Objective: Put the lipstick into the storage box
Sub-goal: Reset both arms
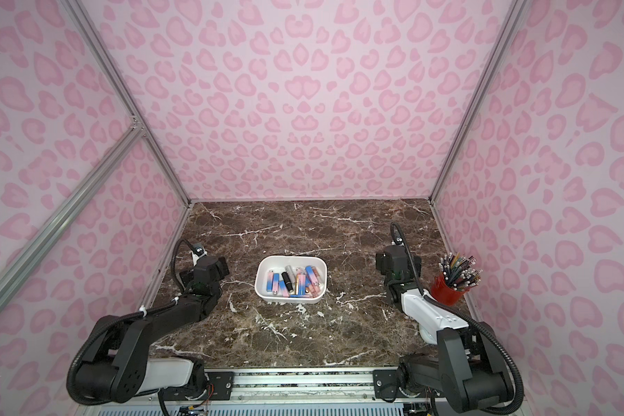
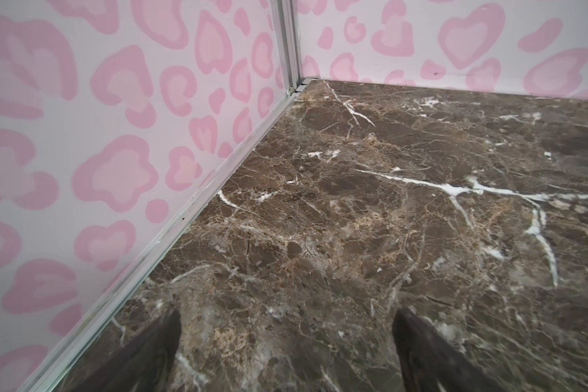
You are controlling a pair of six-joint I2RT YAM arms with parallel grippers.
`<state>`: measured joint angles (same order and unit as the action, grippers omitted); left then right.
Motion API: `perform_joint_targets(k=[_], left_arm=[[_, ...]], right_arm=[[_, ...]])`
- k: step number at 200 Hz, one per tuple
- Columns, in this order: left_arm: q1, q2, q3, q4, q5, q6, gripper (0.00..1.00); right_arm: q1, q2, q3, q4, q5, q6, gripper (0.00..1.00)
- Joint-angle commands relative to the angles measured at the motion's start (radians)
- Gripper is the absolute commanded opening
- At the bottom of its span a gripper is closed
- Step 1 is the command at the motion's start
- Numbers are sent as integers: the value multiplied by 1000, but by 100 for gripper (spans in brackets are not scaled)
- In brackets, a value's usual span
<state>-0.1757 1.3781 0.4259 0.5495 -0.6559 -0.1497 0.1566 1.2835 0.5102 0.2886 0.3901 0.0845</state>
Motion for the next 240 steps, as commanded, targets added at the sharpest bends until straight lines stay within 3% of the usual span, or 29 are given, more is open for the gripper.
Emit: perform_joint_targets(k=[1,36,47,77,90,105,121,141,165,184,240], left_arm=[[5,20,-6,206,18,79,100],[75,47,-128,492,86,67,99],[87,28,-113,419,129,50,99],[103,53,-126,481,234,80,99],[126,65,-109,441,312,75,99],[165,107,-133,521,371,54,99],[167,101,-130,508,368,49,99],[167,101,-128,504,368,49,99],[166,101,-130,508,368,50,98],[166,101,-131,510,365,51,98],[163,102,-131,511,363,52,98]], right_arm=[[-23,19,-53,233,-47,-35,99],[-30,117,-88,394,-95,-83,99],[-29,155,-90,446,-97,-102,100],[-44,220,-123,588,-118,-118,100],[-94,225,-149,609,-222,-93,100],[-106,296,-198,805,-246,-92,100],[-113,246,-152,627,-274,-88,100],[-124,283,-180,749,-278,-77,100],[-124,247,-150,628,-281,-79,100],[-124,267,-169,700,-278,-75,100],[-126,253,-153,645,-284,-78,100]])
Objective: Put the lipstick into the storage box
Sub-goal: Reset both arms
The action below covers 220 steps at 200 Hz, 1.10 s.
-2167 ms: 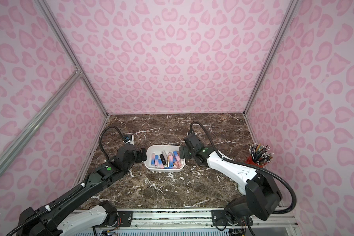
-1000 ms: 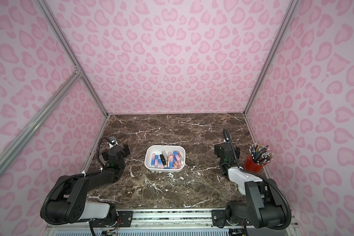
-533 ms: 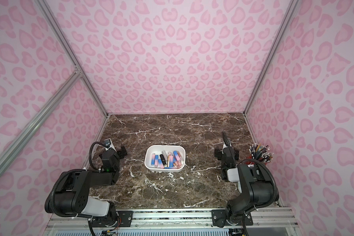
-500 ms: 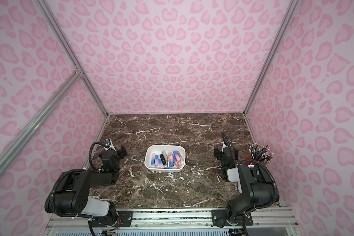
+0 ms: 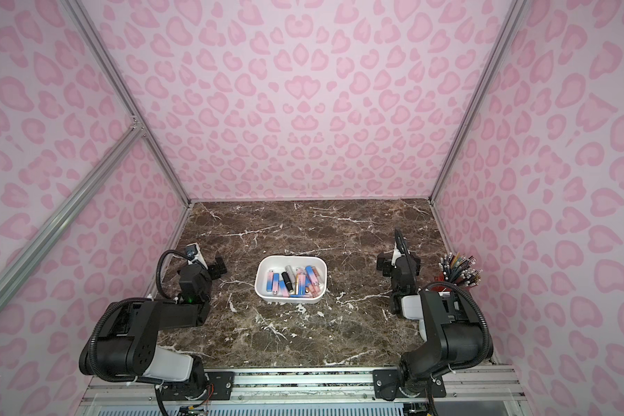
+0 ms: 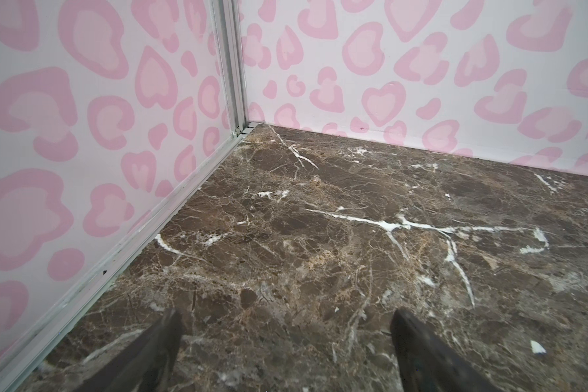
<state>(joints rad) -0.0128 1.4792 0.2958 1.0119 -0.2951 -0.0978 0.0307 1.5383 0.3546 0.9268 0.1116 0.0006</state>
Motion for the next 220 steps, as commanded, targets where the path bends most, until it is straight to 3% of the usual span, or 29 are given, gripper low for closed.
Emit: perform_joint_targets(k=[1,39,52,70,93,120,220], left_arm=[[1,1,-1,49,2,0,98],[1,0,-3,49,2,1,98],[1,1,-1,49,1,1,98],[0,0,0,49,1,1,98],[-1,1,-1,48,2,2,98],[0,0,0,49,0,0,98],[0,0,-1,49,2,2,98]], right_arm=[[0,-1,2,8,-5,6,100],[4,-3,2,8,3,0,100],[5,39,-43,172,17,2,100],[1,-7,9,-19,8,11,100],[-5,21,-20,91,3,18,100],[-5,-5,7,-12,-1,13,100],[-7,-2,4,7,-2,13,100]])
